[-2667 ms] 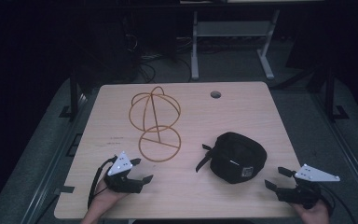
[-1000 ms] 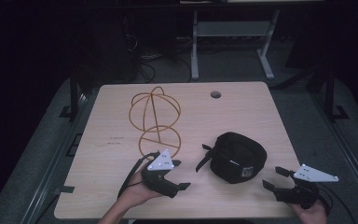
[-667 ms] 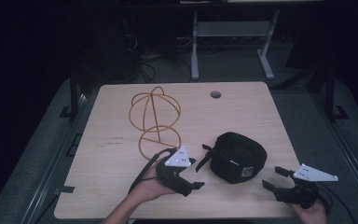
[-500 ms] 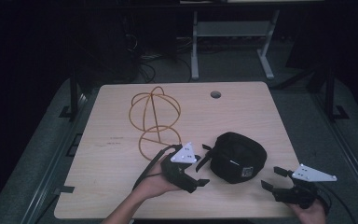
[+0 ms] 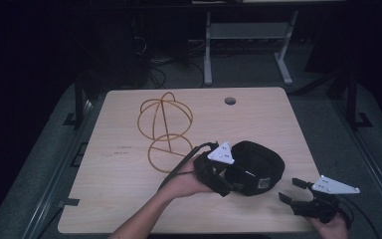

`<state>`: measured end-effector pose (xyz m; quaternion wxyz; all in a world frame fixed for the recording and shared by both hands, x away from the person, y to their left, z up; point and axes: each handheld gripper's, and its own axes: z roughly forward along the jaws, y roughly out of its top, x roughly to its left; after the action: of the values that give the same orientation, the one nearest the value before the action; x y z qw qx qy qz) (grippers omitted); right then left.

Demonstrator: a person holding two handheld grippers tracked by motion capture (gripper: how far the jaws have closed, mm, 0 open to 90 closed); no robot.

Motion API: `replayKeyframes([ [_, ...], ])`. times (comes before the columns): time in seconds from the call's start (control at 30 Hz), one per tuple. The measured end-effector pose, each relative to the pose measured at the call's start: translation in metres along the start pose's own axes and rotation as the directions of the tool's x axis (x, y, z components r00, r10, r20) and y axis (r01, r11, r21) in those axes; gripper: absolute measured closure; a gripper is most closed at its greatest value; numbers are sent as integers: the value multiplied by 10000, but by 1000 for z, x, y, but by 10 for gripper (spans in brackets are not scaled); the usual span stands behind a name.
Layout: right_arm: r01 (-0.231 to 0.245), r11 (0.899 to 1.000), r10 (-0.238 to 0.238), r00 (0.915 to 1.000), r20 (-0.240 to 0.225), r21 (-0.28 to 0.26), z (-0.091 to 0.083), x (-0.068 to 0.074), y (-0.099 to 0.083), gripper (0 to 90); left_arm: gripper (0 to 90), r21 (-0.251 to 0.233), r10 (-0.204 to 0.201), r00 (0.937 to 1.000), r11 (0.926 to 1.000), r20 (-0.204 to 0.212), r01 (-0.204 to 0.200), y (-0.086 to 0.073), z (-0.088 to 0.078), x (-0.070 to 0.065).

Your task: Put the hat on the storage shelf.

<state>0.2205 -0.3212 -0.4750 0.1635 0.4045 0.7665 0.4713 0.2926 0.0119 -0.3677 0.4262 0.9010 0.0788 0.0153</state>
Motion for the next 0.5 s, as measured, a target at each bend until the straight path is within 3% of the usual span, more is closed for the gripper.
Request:
replayKeyframes([
  [0.27, -64, 10000, 64, 10000, -11, 19, -1, 0, -1, 209, 214, 204, -131, 9999, 9997, 33, 130, 2, 10, 4],
  [0.5, 73, 9999, -72, 9999, -130, 102, 1, 2, 0, 209, 211, 236, 59, 9999, 9997, 95, -62, 9, 21, 7],
])
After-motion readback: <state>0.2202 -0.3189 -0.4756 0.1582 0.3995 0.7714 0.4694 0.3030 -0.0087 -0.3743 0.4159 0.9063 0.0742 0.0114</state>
